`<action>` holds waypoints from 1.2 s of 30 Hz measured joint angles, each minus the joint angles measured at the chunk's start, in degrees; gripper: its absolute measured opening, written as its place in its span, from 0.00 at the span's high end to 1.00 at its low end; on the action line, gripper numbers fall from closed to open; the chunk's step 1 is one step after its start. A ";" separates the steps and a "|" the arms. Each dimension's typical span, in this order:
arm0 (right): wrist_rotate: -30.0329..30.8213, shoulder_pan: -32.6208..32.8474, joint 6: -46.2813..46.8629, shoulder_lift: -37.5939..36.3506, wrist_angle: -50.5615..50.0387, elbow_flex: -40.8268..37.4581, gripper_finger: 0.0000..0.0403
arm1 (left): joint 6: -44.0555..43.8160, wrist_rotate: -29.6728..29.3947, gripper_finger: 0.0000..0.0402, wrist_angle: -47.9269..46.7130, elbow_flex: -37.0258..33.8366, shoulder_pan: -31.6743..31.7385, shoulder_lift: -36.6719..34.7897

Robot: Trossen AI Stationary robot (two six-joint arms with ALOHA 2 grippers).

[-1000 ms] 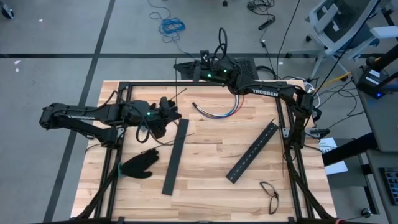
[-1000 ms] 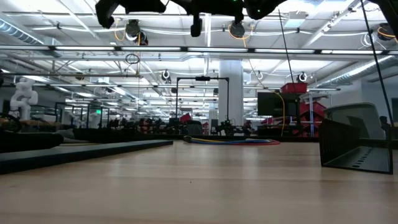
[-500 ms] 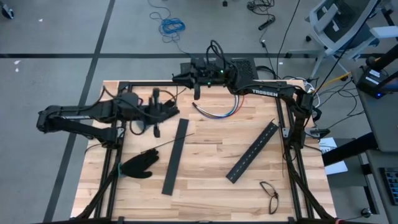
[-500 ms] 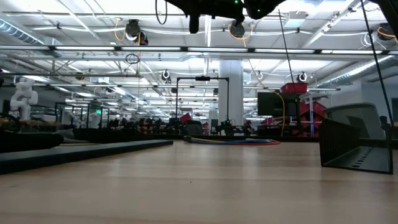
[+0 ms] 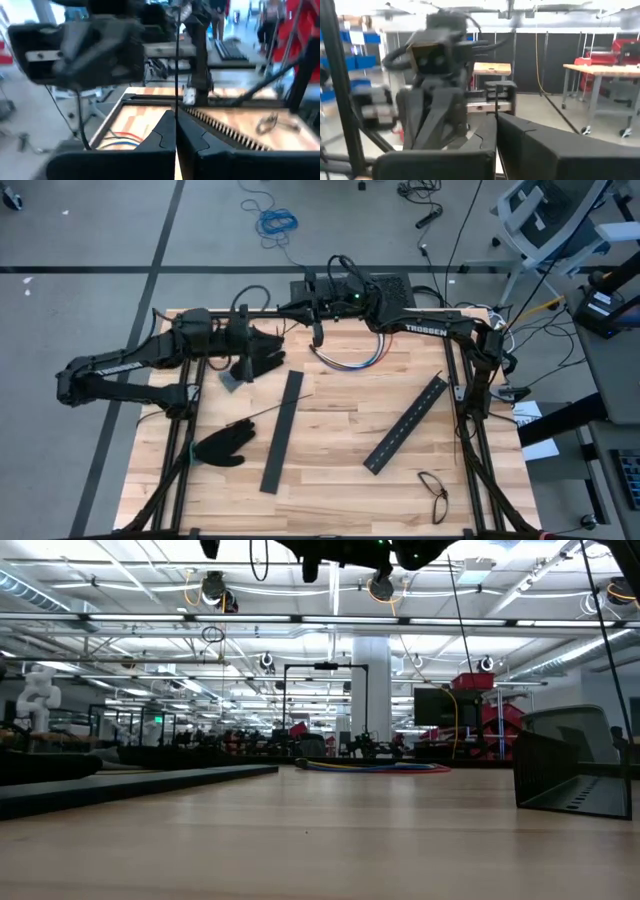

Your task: Ziptie cables

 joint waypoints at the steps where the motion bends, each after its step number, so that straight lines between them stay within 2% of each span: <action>1: 0.20 0.02 -1.48 0.00 -0.28 0.00 1.00 | -2.46 1.57 1.00 0.12 0.00 0.99 0.00; 12: 9.02 -0.15 -14.17 0.00 -3.84 0.00 1.00 | -21.97 13.56 1.00 0.29 -0.10 9.06 0.44; 24: 9.08 -0.50 -13.89 0.00 -3.98 0.00 1.00 | -15.08 14.71 0.99 0.38 -0.35 9.13 0.44; 28: 9.05 -0.50 -13.56 0.00 -3.88 0.00 1.00 | -15.11 12.81 0.95 0.37 -0.37 9.13 0.44; 36: 8.96 -0.50 -12.65 0.00 -3.91 0.00 1.00 | -15.46 12.59 0.86 0.35 -0.37 9.13 0.44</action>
